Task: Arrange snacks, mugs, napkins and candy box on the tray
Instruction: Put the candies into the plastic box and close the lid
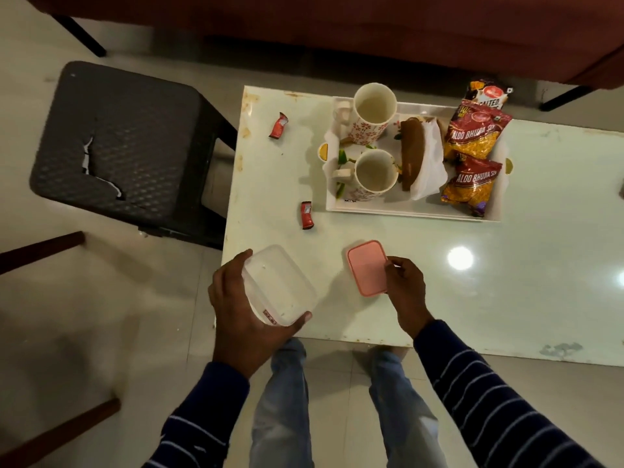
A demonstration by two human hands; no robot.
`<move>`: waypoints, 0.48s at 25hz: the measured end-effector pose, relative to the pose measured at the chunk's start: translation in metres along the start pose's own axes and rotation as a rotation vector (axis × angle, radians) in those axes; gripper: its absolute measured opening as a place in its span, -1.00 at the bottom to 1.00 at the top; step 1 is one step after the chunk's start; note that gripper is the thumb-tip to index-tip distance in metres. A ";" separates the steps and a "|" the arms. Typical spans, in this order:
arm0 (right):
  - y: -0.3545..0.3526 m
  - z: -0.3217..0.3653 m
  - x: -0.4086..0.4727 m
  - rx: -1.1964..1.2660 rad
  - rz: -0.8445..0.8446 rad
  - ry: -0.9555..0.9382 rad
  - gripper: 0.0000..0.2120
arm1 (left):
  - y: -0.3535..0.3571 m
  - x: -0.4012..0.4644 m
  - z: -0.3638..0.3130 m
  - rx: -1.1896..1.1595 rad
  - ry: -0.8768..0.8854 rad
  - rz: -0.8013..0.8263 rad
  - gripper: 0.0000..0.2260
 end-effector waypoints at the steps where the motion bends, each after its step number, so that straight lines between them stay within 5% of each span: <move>1: -0.002 0.002 -0.002 -0.093 -0.058 -0.030 -0.80 | -0.004 0.002 0.005 -0.002 -0.002 -0.014 0.10; 4: 0.003 0.036 -0.022 -0.413 -0.254 -0.302 -0.72 | -0.015 0.008 0.018 -0.025 -0.028 -0.046 0.06; 8: 0.074 0.100 -0.041 -0.334 -0.042 -0.585 -0.64 | -0.019 0.018 0.030 -0.149 -0.096 -0.024 -0.07; 12: 0.143 0.147 -0.032 -0.590 0.055 -0.713 -0.53 | -0.018 0.021 0.053 -0.241 -0.155 0.001 -0.10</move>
Point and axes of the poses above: each hand's wrist, its own x-axis towards the middle knuckle, its own y-axis out of the palm, z = x × y, the point moved 8 cm from there along x, towards the middle knuckle, and after that the axes turned 7 degrees about -x, right-handed, at the moved point
